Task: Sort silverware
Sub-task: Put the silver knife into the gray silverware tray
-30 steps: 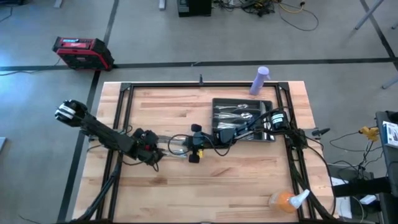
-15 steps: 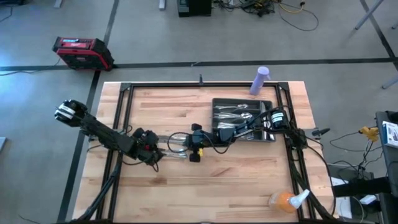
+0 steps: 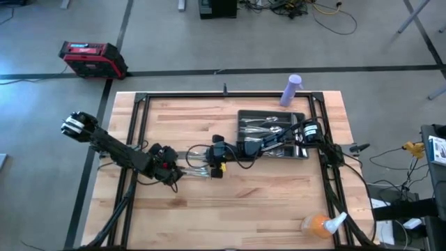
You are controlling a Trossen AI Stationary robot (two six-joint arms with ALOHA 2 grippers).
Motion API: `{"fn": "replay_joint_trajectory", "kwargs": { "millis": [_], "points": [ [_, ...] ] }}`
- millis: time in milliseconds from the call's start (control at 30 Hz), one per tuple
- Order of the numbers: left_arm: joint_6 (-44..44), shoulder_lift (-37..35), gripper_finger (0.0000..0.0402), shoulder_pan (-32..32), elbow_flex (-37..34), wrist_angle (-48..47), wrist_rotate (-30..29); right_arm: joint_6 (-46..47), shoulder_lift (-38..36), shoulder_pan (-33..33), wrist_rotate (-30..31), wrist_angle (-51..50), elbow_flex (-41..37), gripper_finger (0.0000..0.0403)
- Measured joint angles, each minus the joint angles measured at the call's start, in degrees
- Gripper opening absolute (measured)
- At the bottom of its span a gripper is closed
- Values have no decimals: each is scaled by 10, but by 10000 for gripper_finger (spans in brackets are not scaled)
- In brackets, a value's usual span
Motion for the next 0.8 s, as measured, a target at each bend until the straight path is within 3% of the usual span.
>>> {"fn": "replay_joint_trajectory", "kwargs": {
  "millis": [300, 433, 800],
  "points": [
    [58, 0, 0, -7, -1, 8, 3, 33, 5, 12, -59, -29, 0, 95],
    [66, -1, 0, -9, -1, 7, 4, 31, 5, 30, -51, -29, 0, 89],
    [115, -29, 0, -13, 13, -1, 29, 61, 5, 28, -32, -54, 0, 132]
  ]
}}
